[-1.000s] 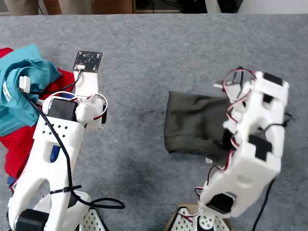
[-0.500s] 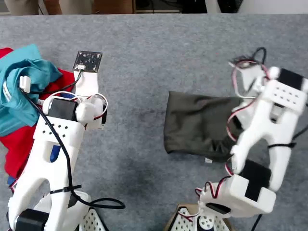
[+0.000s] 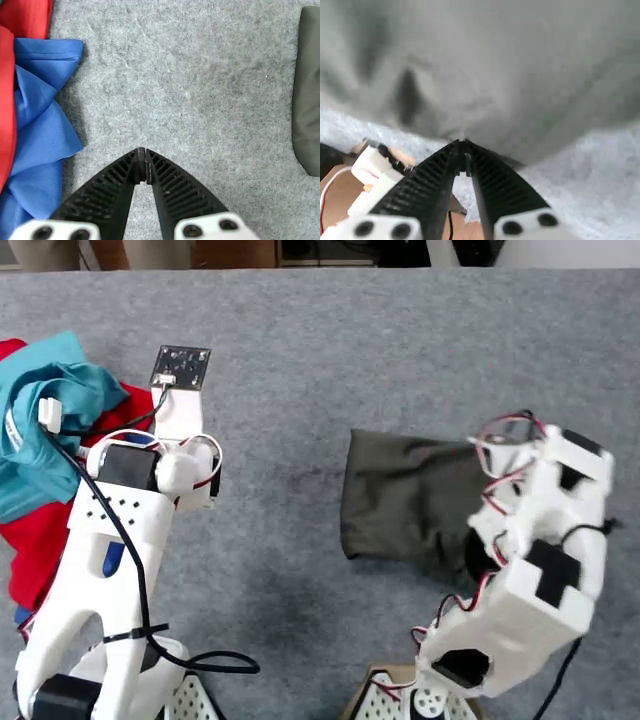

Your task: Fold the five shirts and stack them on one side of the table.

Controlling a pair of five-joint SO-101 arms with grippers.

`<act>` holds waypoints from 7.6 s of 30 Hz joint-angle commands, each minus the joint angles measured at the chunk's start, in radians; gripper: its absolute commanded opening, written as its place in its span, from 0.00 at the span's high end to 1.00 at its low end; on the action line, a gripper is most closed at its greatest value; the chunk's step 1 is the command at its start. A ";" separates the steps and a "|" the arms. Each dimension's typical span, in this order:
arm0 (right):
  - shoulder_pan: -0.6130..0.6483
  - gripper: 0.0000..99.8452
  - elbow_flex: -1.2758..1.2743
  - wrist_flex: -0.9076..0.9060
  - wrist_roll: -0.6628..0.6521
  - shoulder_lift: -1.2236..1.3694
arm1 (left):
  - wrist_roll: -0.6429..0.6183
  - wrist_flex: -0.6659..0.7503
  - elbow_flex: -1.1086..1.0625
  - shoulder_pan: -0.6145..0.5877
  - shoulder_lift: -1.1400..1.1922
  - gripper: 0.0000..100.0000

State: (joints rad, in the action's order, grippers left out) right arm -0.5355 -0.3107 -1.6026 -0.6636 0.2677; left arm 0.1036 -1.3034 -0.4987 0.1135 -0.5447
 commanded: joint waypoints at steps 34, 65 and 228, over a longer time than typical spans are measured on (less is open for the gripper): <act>0.024 1.00 -0.440 0.427 0.175 -0.475 | -0.250 0.057 1.435 0.474 1.368 0.98; 0.019 0.91 -0.222 0.106 0.325 -0.619 | 0.026 -0.460 2.140 0.381 1.457 0.98; 0.924 1.00 0.808 -0.172 0.232 0.380 | 0.035 -0.276 0.029 -1.102 -0.216 0.71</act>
State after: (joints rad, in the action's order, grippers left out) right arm 0.5401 0.4120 -1.7499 -0.3751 0.6559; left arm 0.1343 -1.5904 -0.4741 -0.9805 -0.7472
